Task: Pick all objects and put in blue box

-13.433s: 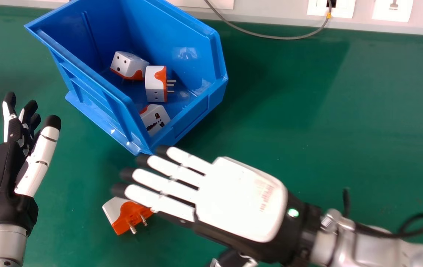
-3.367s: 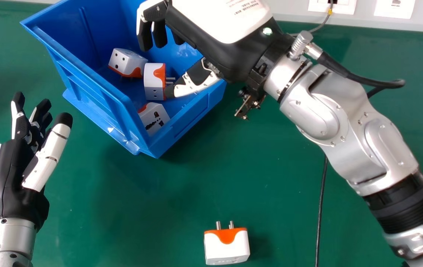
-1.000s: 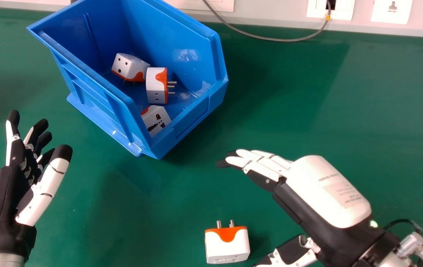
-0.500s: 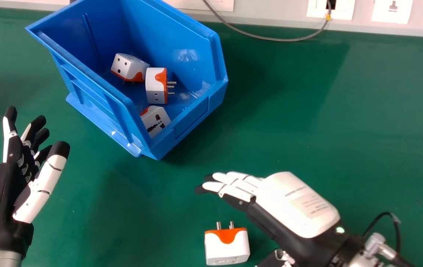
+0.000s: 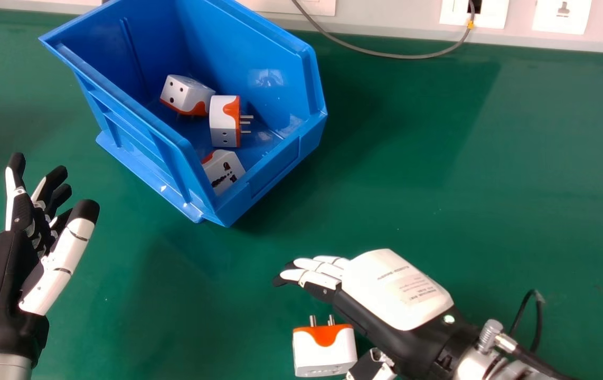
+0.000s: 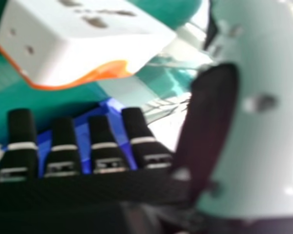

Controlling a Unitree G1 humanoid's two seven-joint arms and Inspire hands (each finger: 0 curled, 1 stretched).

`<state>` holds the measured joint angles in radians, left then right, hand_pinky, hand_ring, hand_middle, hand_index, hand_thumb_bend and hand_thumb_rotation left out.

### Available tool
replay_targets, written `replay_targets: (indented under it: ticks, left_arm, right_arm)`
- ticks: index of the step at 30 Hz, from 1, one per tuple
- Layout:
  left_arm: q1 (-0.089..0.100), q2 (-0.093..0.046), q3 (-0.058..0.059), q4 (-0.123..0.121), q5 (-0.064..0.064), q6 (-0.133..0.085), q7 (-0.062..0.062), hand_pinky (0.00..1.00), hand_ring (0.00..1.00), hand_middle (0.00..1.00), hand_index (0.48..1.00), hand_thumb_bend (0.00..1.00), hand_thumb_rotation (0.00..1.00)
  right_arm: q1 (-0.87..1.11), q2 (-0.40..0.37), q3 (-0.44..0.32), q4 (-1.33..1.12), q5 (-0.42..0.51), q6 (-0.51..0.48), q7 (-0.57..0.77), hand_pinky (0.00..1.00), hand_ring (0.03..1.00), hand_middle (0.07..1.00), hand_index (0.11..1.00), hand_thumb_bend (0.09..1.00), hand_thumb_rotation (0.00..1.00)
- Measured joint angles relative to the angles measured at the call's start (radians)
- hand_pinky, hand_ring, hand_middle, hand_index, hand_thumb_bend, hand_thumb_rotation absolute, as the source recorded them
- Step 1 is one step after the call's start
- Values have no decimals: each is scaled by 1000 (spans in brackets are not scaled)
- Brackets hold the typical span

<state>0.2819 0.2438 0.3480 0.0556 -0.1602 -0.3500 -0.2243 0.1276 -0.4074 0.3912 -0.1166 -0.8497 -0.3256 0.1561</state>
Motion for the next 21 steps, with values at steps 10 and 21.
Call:
replay_targets:
  ticks: [10, 21]
  left_arm:
    - [0, 0, 0, -8, -12, 16, 0, 899, 944, 956, 931, 570, 600]
    - [-1, 0, 1, -5, -25, 14, -12, 899, 944, 956, 931, 572, 599]
  right_arm:
    - [-46, -12, 38, 69, -31, -2, -29, 666, 799, 827, 788, 828, 229]
    - [-83, -48, 70, 89, -54, -1, -16, 663, 796, 820, 784, 808, 176]
